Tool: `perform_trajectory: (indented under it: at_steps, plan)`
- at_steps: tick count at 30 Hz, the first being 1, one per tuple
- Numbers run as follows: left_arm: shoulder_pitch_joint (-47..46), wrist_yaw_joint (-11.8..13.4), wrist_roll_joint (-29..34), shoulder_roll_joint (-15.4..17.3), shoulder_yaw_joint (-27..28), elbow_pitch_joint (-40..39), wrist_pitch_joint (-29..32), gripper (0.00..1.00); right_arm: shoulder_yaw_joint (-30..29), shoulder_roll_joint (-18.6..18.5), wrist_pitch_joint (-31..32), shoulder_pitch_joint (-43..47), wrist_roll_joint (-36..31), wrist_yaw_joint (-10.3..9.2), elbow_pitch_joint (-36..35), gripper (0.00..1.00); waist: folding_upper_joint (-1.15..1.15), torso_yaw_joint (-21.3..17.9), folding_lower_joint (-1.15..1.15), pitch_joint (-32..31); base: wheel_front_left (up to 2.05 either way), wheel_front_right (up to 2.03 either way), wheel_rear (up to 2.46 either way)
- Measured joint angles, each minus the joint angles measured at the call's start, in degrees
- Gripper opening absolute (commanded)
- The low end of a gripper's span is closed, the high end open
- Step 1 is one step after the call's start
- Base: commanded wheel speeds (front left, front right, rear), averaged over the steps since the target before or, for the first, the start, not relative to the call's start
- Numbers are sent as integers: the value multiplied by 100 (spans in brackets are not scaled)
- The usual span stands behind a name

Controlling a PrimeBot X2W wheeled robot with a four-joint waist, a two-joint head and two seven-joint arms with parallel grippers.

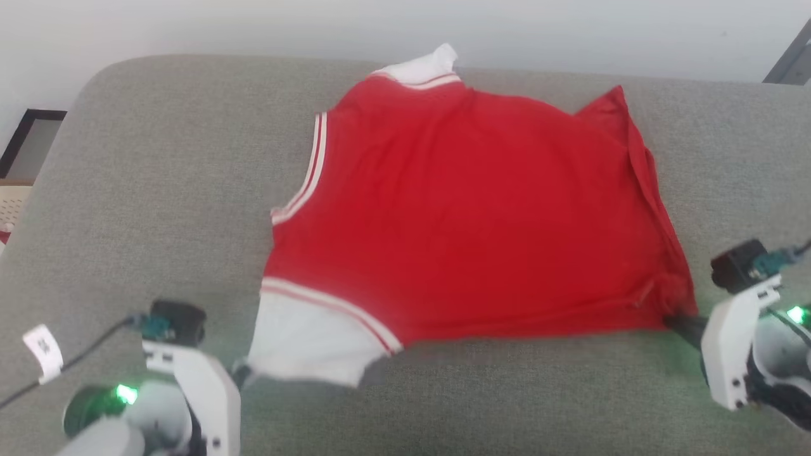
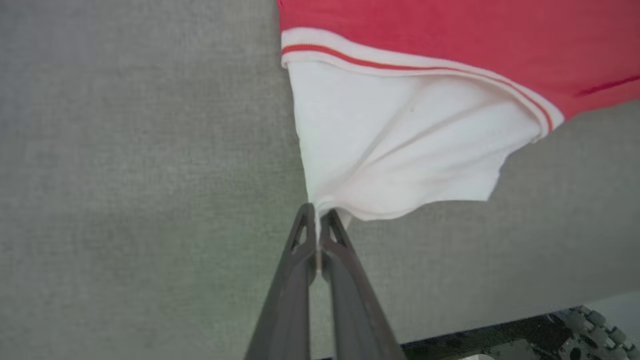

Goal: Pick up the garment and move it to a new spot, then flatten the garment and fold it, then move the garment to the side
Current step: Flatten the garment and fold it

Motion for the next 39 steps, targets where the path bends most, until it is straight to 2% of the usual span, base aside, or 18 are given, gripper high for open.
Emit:
perform_trajectory:
  at_steps: [4, 9, 16, 19, 21, 24, 27, 30, 39]
  plan:
    - [569, 401, -96, 241, -31, -697, 257, 0, -124, -242, 232, 478, 210, 0, -446, 0, 0, -9, 0, 6, 0, 0, 0]
    - [907, 724, -170, 419, -5, -1216, 393, 0, -403, -341, 491, 1009, 422, 0, -827, 0, 0, -30, 0, 21, 0, 0, 0]
    - [814, 948, 3, 795, 259, -1772, 372, 0, -1093, -200, 522, 1321, 383, 0, -1203, 0, 0, -107, 0, 34, 0, 0, 0]
    - [536, 940, 200, 961, 398, -1870, 321, 0, -1390, -48, 525, 1316, 218, 0, -1340, 0, 0, -156, 0, 40, 0, 0, 0]
    - [289, 851, 283, 1017, 467, -1840, 279, 0, -1530, 79, 567, 1260, 70, 0, -1386, 0, 0, -193, 0, 63, 0, 0, 0]
    - [-163, 577, 408, 1031, 487, -1597, 226, 0, -1694, 303, 654, 1003, -182, 0, -1392, 0, 0, -251, 0, 127, 0, 0, 0]
    - [-720, 249, 553, 895, 444, -1155, 185, 0, -1786, 554, 700, 642, -469, 0, -1319, 0, 0, -297, 0, 221, 0, 0, 0]
    - [-1510, -219, 686, 537, 302, -323, 105, 0, -1801, 847, 742, 79, -837, 0, -1031, 0, 0, -335, 0, 381, 0, 0, 0]
    - [-2988, -1022, 898, -409, -52, 1770, -78, 0, -1505, 1324, 622, -1106, -1317, -1, -19, 0, 0, -367, 0, 828, 0, 0, 0]
